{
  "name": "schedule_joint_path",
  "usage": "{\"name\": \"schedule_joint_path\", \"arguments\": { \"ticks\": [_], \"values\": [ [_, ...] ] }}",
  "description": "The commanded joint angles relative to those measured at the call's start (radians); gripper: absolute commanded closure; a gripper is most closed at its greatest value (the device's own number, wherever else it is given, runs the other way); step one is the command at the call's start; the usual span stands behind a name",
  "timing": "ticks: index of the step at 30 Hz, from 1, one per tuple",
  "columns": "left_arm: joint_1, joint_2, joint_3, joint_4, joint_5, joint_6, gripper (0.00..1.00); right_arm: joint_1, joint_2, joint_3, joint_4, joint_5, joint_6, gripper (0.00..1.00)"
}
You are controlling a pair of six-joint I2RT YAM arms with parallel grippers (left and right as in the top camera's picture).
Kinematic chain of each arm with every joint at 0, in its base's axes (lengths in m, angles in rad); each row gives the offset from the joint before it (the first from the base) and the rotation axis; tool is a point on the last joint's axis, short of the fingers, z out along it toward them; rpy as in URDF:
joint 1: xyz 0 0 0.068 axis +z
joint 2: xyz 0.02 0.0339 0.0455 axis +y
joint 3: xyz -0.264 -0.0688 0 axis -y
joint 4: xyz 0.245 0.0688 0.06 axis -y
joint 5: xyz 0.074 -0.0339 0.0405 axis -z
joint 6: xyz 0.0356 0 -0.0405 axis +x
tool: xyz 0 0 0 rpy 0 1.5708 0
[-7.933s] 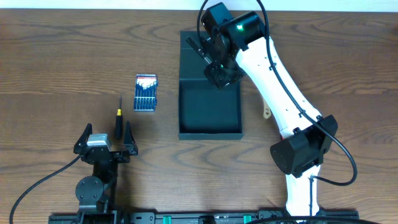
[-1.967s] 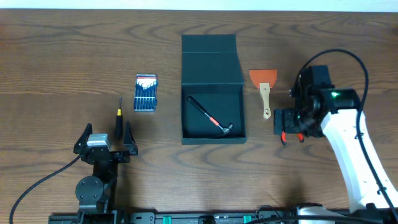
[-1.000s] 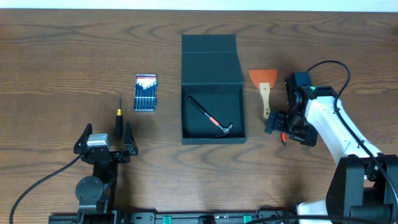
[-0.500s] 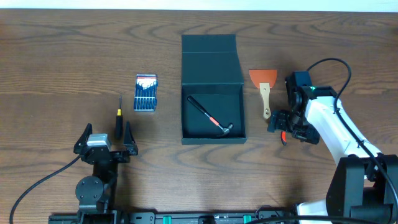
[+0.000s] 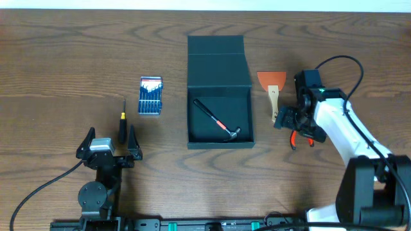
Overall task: Pack container
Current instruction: 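Lower the right gripper and close it on the pliers handles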
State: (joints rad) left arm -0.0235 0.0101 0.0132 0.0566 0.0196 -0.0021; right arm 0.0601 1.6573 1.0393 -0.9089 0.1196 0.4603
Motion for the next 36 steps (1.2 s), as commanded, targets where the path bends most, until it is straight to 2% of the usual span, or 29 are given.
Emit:
{"name": "schedule_joint_path", "arguments": {
  "ticks": [1, 13, 15, 19, 36],
  "values": [
    [-0.004, -0.006, -0.009, 0.005, 0.003, 0.009, 0.02, -0.003, 0.079, -0.002, 0.017, -0.023, 0.011, 0.01],
    [-0.004, -0.006, -0.009, 0.004, 0.003, 0.009, 0.01, -0.002, 0.241, -0.002, 0.069, -0.055, 0.010, 0.01],
    [-0.004, -0.006, -0.009, 0.004, 0.003, 0.009, 0.02, -0.002, 0.247, -0.002, 0.074, -0.057, 0.010, 0.01],
    [-0.004, -0.006, -0.009, 0.004, 0.003, 0.009, 0.01, -0.002, 0.247, -0.002, 0.075, -0.056, 0.010, 0.10],
    [-0.004, -0.006, -0.009, 0.005, 0.003, 0.009, 0.02, -0.058, 0.247, -0.002, -0.008, 0.000, 0.026, 0.08]
  ]
}}
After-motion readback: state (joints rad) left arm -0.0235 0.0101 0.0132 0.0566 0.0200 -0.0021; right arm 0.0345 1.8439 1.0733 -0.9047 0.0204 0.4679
